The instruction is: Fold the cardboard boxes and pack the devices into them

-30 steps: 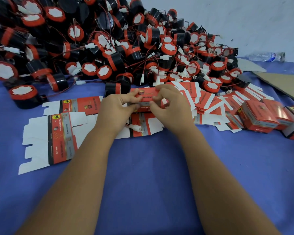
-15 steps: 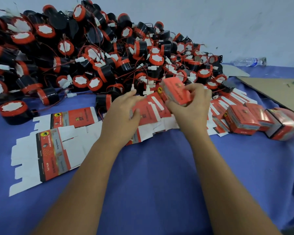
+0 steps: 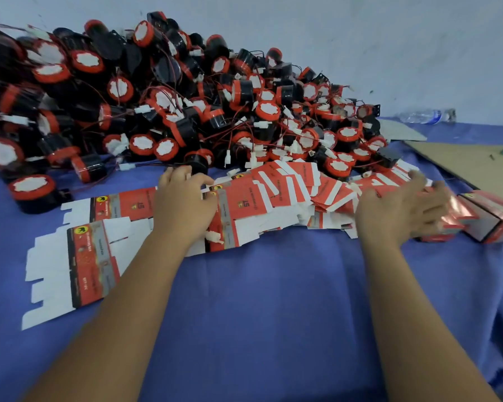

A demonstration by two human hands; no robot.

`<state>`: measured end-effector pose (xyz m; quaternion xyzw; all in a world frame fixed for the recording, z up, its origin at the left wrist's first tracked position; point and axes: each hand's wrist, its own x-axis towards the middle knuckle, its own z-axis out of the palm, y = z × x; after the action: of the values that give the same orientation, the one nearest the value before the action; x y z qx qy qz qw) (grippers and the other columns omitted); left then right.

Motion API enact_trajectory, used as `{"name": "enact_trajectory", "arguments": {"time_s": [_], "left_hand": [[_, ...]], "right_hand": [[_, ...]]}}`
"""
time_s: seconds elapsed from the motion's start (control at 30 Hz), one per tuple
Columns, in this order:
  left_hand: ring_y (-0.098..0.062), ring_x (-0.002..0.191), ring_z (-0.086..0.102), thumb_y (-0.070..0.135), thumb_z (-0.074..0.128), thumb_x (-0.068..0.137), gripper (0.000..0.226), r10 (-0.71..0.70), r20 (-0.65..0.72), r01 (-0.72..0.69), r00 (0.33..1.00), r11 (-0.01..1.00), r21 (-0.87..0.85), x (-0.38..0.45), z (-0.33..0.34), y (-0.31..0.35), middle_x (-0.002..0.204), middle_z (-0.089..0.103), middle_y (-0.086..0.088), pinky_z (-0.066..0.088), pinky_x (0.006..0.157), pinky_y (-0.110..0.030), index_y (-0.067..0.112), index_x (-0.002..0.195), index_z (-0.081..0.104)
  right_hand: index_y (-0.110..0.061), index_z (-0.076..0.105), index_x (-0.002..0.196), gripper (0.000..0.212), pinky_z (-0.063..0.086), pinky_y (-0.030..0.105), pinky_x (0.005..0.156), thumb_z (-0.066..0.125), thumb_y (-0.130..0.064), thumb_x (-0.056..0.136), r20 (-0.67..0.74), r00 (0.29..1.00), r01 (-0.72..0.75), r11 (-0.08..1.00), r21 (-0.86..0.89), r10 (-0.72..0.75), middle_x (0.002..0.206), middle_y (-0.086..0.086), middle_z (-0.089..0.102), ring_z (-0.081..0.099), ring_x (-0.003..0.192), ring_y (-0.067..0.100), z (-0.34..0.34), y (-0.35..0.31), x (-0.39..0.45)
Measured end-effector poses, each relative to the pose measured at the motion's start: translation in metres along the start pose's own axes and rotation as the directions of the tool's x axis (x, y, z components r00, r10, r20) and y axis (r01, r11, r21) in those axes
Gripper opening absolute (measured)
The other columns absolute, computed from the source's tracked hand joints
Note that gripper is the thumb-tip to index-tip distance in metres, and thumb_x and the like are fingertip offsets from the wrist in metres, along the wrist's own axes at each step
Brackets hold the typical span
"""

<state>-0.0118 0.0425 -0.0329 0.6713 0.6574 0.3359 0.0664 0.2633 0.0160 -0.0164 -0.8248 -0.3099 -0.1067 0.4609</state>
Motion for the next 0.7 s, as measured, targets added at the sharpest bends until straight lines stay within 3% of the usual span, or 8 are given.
{"name": "enact_trajectory", "arguments": {"time_s": [0.07,0.13,0.23,0.33,0.4,0.47,0.57,0.7], "left_hand": [[-0.031,0.145,0.023,0.027,0.059,0.095,0.032,0.015,-0.014,-0.014,1.000,0.999,0.042,0.002,-0.002,-0.003,0.150,0.046,-0.008,0.021,0.115,-0.042,0.023,0.126,0.066],[-0.030,0.147,0.021,0.029,0.055,0.096,0.034,0.019,0.001,-0.019,1.000,0.995,0.096,0.003,0.001,-0.004,0.156,0.040,-0.006,0.020,0.117,-0.043,0.024,0.128,0.066],[-0.028,0.150,0.014,0.029,0.050,0.097,0.032,-0.015,0.058,0.003,0.998,0.982,0.190,0.002,0.005,-0.013,0.164,0.024,0.001,0.018,0.117,-0.047,0.019,0.120,0.069],[-0.027,0.151,0.008,0.027,0.051,0.096,0.031,-0.078,0.048,0.062,0.996,0.956,0.285,0.003,0.004,-0.026,0.167,0.014,0.005,0.017,0.115,-0.048,0.013,0.118,0.067],[-0.029,0.151,0.007,0.023,0.054,0.095,0.035,-0.113,-0.004,0.109,0.994,0.947,0.302,0.003,0.000,-0.033,0.167,0.012,0.005,0.017,0.115,-0.049,0.011,0.127,0.062],[-0.031,0.150,0.009,0.021,0.057,0.095,0.036,-0.105,-0.040,0.112,0.994,0.949,0.294,0.003,-0.003,-0.035,0.166,0.017,0.002,0.016,0.114,-0.049,0.013,0.129,0.063],[-0.029,0.146,0.021,0.020,0.057,0.094,0.033,0.004,-0.074,0.014,0.997,0.970,0.241,-0.001,-0.005,-0.029,0.159,0.036,0.000,0.021,0.108,-0.044,0.020,0.125,0.068],[-0.028,0.123,0.053,0.033,0.056,0.094,0.038,0.154,0.126,-0.157,0.980,0.988,0.013,-0.011,-0.003,-0.008,0.139,0.059,0.001,0.038,0.103,-0.041,0.027,0.131,0.062]], "right_hand": [[-0.016,0.050,0.133,0.054,0.029,0.048,0.105,0.061,-0.022,0.081,-0.008,0.987,0.161,0.985,0.064,-0.161,0.145,0.013,0.038,0.035,0.134,0.035,0.005,-0.029,-0.015],[-0.018,0.058,0.126,0.040,0.038,0.045,0.100,0.058,-0.022,0.087,0.176,0.928,0.299,0.937,0.181,-0.329,0.130,0.007,0.053,0.049,0.121,0.030,0.014,-0.058,-0.033],[-0.022,0.062,0.118,0.027,0.050,0.041,0.090,0.052,-0.028,0.094,0.554,0.690,0.279,0.877,0.391,-0.466,0.109,-0.003,0.063,0.059,0.102,0.022,0.021,-0.087,-0.071],[-0.024,0.052,0.135,0.066,0.034,0.043,0.105,0.057,-0.064,0.084,0.736,0.462,0.591,0.791,0.161,-0.495,0.136,0.006,0.050,0.042,0.128,0.031,0.033,-0.092,-0.100],[-0.024,0.039,0.146,0.093,0.019,0.049,0.112,0.053,-0.082,0.074,0.787,0.385,0.750,0.660,0.038,-0.482,0.152,0.011,0.031,0.025,0.140,0.036,0.039,-0.090,-0.109],[-0.023,0.035,0.148,0.097,0.014,0.048,0.115,0.053,-0.082,0.074,0.776,0.396,0.737,0.674,0.050,-0.491,0.159,0.012,0.022,0.017,0.145,0.035,0.043,-0.085,-0.110],[-0.021,0.030,0.150,0.096,0.005,0.048,0.119,0.055,-0.078,0.077,0.700,0.551,0.610,0.791,0.033,-0.454,0.163,0.016,0.009,0.004,0.149,0.035,0.047,-0.077,-0.105],[-0.018,0.033,0.147,0.084,0.018,0.047,0.114,0.050,-0.071,0.085,0.571,0.715,0.520,0.853,-0.046,-0.404,0.154,0.016,0.032,0.026,0.142,0.035,0.048,-0.064,-0.091]]}}
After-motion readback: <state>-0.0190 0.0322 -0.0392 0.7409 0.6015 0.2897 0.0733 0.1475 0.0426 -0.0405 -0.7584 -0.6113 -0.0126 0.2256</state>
